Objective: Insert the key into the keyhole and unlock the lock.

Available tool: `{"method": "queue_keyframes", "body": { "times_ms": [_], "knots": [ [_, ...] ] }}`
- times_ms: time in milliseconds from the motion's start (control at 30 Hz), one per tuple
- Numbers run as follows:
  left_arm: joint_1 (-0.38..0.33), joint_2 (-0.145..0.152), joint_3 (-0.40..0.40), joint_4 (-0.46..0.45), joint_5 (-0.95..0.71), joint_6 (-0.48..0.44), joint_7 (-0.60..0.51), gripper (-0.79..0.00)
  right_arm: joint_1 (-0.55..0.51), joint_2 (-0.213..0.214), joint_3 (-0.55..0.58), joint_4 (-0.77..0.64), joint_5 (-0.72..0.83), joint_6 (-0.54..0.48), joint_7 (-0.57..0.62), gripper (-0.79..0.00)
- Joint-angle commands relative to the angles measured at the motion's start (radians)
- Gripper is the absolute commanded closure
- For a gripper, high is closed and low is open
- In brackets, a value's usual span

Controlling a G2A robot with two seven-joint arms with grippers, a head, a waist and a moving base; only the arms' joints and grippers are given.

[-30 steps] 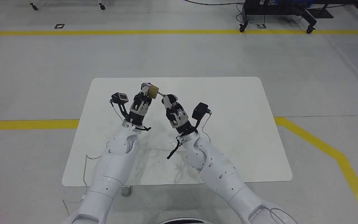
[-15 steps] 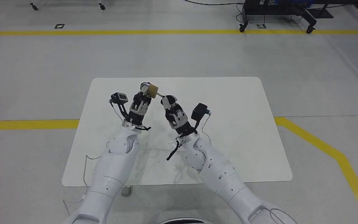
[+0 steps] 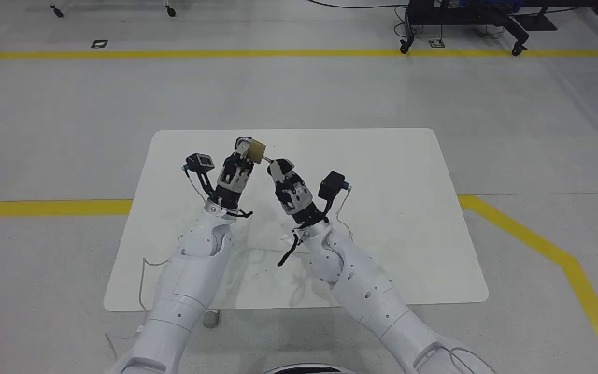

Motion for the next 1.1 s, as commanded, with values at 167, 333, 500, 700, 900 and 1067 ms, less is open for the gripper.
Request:
{"method": "queue_keyframes", "body": {
  "times_ms": [167, 333, 500, 700, 900, 1067],
  "knots": [
    [0.002, 0.0, -0.002, -0.004, 0.044, -0.011, 0.016, 0.0, -0.001, -0.001, 0.0, -0.002, -0.008, 0.003, 0.005, 0.0],
    [0.004, -0.001, -0.001, -0.008, 0.087, -0.024, 0.037, 0.0, -0.002, -0.001, 0.001, -0.002, -0.01, 0.002, 0.008, 0.0],
    [0.005, -0.001, 0.002, -0.005, 0.142, -0.043, 0.049, 0.0, -0.002, -0.002, 0.002, -0.003, -0.011, 0.002, 0.009, 0.0],
    [0.006, -0.003, 0.004, -0.002, 0.163, -0.049, 0.07, 0.0, -0.002, -0.003, 0.004, -0.001, -0.009, -0.003, 0.016, 0.0],
    [0.009, -0.002, -0.005, 0.001, 0.126, -0.047, 0.063, 0.0, -0.001, -0.003, 0.009, -0.001, -0.003, -0.012, 0.016, -0.545],
    [0.007, -0.001, -0.012, 0.006, 0.034, -0.01, 0.026, 0.0, -0.004, -0.001, 0.017, -0.003, -0.003, -0.013, 0.01, -0.671]
  ]
}}
